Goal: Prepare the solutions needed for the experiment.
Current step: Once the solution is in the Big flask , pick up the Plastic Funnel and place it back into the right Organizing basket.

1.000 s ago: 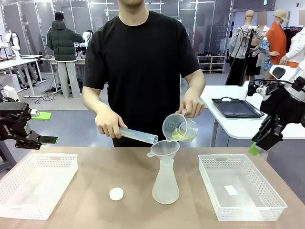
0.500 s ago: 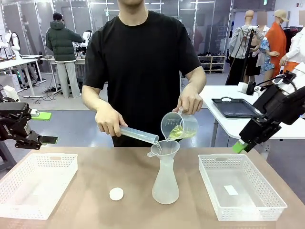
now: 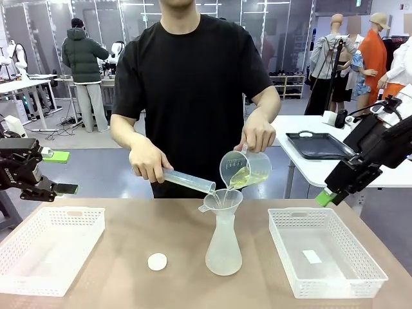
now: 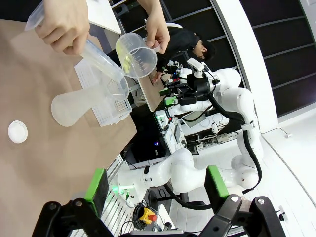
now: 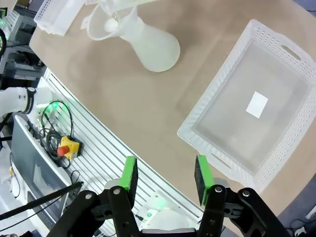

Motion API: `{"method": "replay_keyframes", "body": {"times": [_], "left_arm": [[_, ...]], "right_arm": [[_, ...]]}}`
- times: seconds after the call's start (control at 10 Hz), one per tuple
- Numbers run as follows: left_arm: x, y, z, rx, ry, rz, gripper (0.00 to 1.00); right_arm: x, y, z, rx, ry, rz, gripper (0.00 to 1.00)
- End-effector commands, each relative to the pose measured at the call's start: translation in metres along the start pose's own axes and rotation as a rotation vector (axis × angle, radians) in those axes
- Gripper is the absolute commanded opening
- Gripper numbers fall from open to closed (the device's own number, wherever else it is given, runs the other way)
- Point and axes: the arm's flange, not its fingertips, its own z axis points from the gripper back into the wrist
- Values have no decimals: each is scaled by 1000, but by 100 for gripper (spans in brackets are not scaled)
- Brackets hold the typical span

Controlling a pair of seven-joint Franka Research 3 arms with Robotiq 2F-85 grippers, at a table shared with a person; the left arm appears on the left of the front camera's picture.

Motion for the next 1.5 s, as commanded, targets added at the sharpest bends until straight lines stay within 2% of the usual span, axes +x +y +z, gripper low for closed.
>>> {"method": "replay_keyframes", "body": {"times": [0.0, 0.1, 0.2, 0.4, 0.5, 0.7, 0.9, 1.1, 1.2, 1.4], "left_arm": [[2, -2, -2, -27, -12, -12, 100], [2, -2, -2, -27, -12, -12, 100], [2, -2, -2, -27, -12, -12, 100], [2, -2, -2, -27, -12, -12, 100], [2, -2, -2, -27, -12, -12, 100], [2, -2, -2, -27, -12, -12, 100], [2, -2, -2, -27, -12, -12, 100], [2, -2, -2, -27, -12, -12, 100], [2, -2, -2, -27, -12, -12, 100], [2, -2, -2, -27, -12, -12, 100]], "right_arm": [[14, -13, -15, 219, -2, -98, 59], [13, -25, -27, 465, -78, -223, 59], [8, -32, -38, 540, -184, -294, 59], [-6, -43, -55, 706, -325, -367, 59], [-13, -53, -59, 739, -403, -426, 59], [-22, -63, -62, 804, -430, -477, 59], [-25, -68, -64, 867, -401, -503, 59], [-22, -72, -67, 916, -417, -569, 59], [-29, -68, -64, 861, -405, -519, 59], [-29, -68, -64, 861, -405, -519, 59]]}}
